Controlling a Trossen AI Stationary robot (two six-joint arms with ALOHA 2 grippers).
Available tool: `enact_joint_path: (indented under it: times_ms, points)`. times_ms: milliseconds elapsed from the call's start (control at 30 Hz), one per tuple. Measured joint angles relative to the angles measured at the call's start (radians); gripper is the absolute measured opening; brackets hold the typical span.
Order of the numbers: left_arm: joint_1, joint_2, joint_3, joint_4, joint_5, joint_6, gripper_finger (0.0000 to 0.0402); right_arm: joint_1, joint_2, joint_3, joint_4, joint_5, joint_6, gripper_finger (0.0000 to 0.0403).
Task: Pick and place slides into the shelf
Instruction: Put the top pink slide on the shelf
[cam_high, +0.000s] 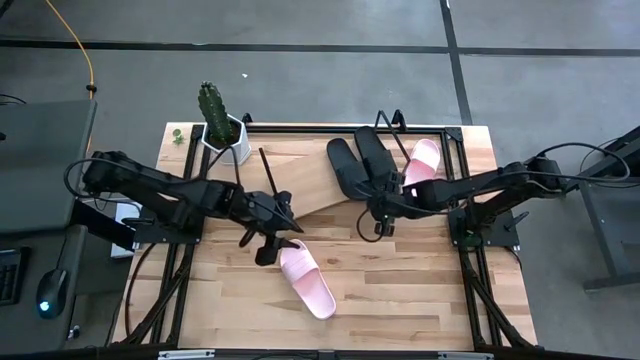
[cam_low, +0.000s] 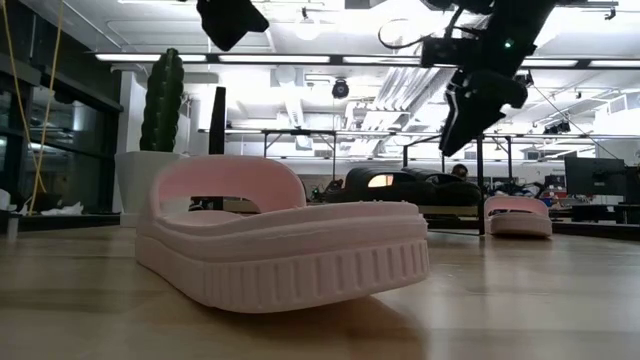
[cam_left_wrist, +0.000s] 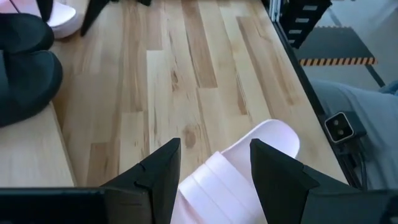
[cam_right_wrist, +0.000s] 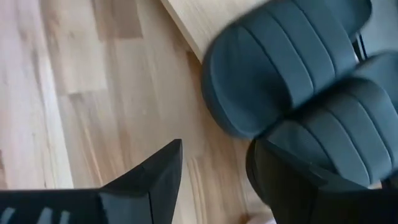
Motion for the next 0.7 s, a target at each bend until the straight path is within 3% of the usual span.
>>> enact_joint_path:
  times_ms: [700]
  points:
    - [-0.01,0.01,0.0,-0.015,-0.002,0.035,0.0177,0.041,0.0,0.0,-0.301,0.113,0.229,0.0193]
